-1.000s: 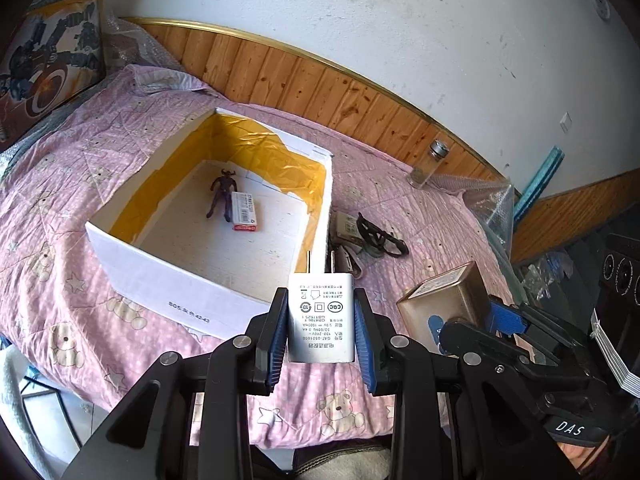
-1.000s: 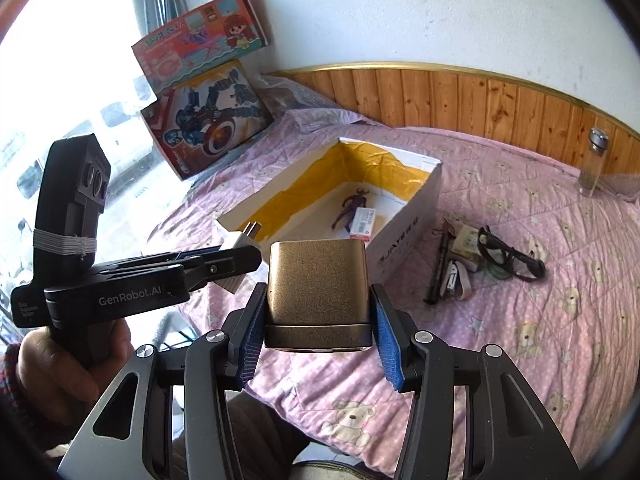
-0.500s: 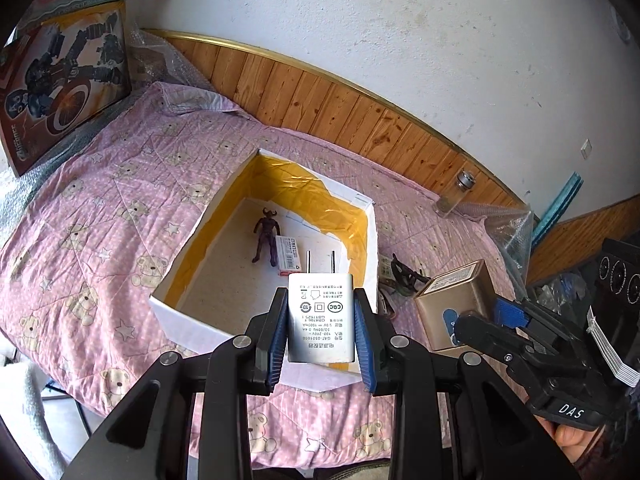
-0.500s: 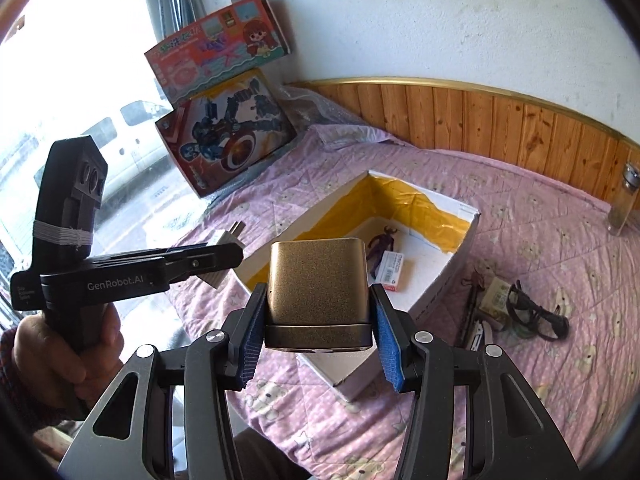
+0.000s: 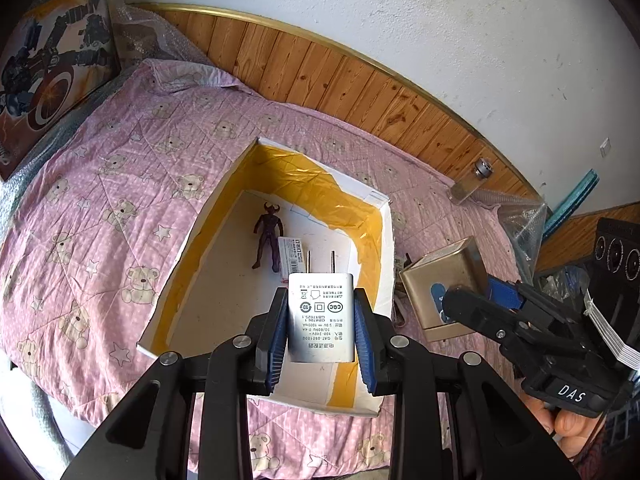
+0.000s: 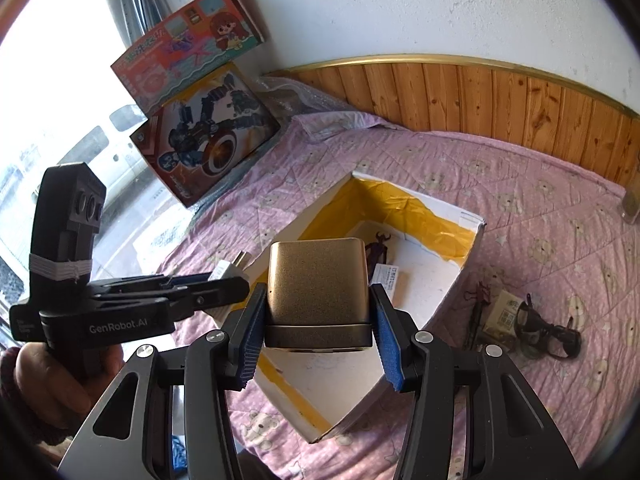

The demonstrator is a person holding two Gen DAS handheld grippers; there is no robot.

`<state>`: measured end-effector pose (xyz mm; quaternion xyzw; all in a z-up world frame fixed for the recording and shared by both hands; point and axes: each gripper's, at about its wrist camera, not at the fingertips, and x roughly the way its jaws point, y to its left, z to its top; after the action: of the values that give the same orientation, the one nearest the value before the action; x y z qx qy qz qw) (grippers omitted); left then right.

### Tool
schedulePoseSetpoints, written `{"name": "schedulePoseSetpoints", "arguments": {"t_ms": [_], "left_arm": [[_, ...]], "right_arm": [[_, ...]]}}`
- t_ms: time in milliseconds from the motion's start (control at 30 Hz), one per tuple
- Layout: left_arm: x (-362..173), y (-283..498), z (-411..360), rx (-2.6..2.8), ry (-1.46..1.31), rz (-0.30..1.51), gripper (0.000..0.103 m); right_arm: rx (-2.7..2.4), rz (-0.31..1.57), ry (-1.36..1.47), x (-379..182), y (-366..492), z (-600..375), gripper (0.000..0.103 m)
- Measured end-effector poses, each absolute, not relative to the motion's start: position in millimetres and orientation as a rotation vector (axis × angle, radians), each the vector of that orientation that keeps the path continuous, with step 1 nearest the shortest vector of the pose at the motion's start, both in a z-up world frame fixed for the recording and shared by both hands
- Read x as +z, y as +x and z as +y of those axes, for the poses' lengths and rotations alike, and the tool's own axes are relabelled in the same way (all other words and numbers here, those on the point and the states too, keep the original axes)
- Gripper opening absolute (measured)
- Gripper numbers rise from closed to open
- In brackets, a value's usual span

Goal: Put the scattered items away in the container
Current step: 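Carry the white charger and gold speaker over the white box with both tools, then open both grippers to drop the charger and speaker into the box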

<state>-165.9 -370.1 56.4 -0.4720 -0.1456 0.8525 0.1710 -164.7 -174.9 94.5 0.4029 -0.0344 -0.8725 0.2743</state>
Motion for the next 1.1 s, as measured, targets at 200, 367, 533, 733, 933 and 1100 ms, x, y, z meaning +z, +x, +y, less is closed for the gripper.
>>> {"name": "schedulePoseSetpoints", "arguments": {"t_ms": [200, 367, 533, 733, 933, 1100], "left_arm": [[36, -190, -352, 2.395, -1.434, -0.36, 0.032], [13, -207, -340, 2.405, -1.539, -0.267, 0.032], [-9, -222, -338, 2.424, -1.64, -0.173, 0.032], [-23, -233, -345, 2.437, -1.709, -0.114, 0.032], [-44, -249, -349, 2.404, -1.793, -0.104, 0.032], [-56, -253, -349, 2.393, -1.824, -0.106, 0.041]], "right_arm": [[-2.376, -0.028, 1.128, 87, -195, -183, 0.052], [-2.388, 0.035, 1.186, 70, -217, -190, 0.052], [-2.407, 0.116, 1.239, 50, -233, -198, 0.052], [-2.428, 0.196, 1.303, 24, -250, -202, 0.052], [-2.434, 0.203, 1.354, 5, -263, -198, 0.053], [-2.423, 0.153, 1.327, 5, -263, -192, 0.053]]}}
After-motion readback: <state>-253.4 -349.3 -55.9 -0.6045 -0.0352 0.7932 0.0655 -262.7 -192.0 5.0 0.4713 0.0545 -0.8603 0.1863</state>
